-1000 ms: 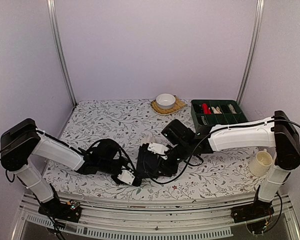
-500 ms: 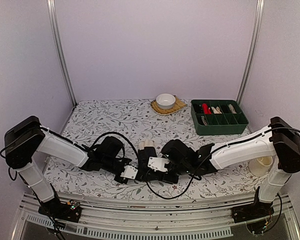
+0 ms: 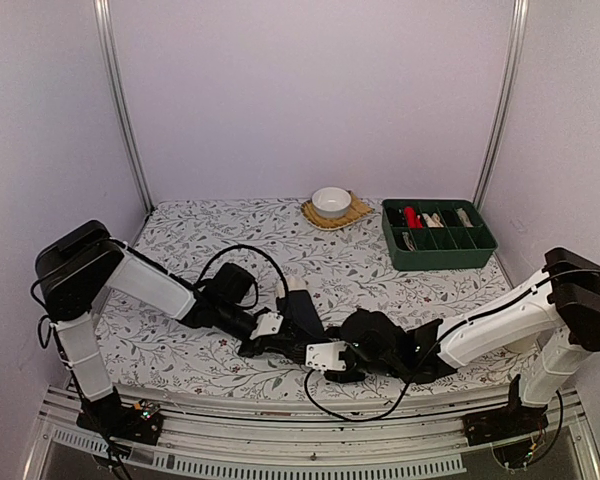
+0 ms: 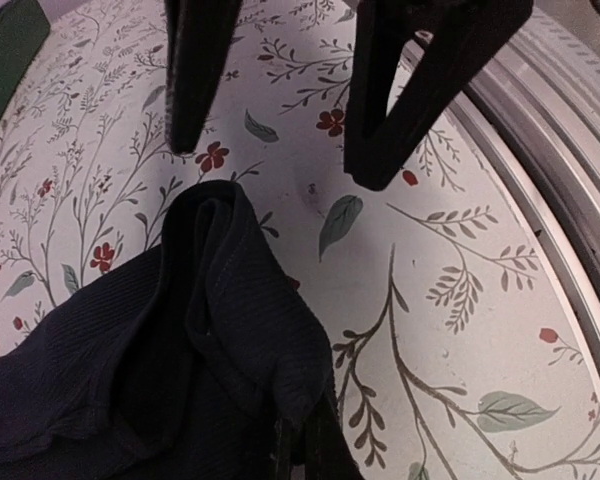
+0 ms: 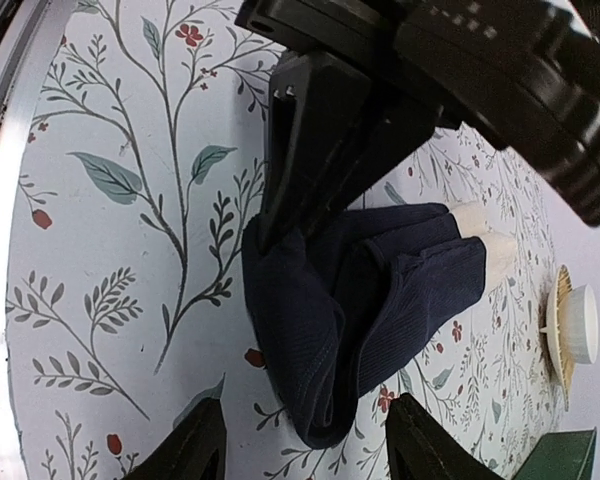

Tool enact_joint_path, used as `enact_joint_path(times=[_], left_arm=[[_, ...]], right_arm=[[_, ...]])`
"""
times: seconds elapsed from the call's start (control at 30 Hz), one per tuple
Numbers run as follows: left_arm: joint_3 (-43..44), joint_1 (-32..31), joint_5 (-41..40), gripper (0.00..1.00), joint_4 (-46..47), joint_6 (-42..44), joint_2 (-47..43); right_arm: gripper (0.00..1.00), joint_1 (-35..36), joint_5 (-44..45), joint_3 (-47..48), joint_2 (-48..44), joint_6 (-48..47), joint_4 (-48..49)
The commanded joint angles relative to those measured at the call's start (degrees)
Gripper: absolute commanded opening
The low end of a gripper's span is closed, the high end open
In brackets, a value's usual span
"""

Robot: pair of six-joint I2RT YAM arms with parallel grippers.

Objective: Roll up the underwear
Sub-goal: Roll the underwear at the center of the board.

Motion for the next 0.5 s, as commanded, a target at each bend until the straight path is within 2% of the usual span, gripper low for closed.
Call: enact_joint_path(times=[0.0,0.27,0.47], left_arm=[[2.4,1.6,5.6,0.00,-4.7,-2.7,2.3],[2.9,2.5,7.0,0.00,-4.9,-8.7,2.5],[4.5,2.9,6.3,0.00,-7.3,-11.4,4.1]], right_arm=[[0.55,1.6,3.5,-1.3,2.9,-4.2,8.0],[0.45,3.5,8.6,-0.4,9.3,-6.7,11.3],[0.42,3.8,12.4,-0.9,11.7,-8.1,15.0]])
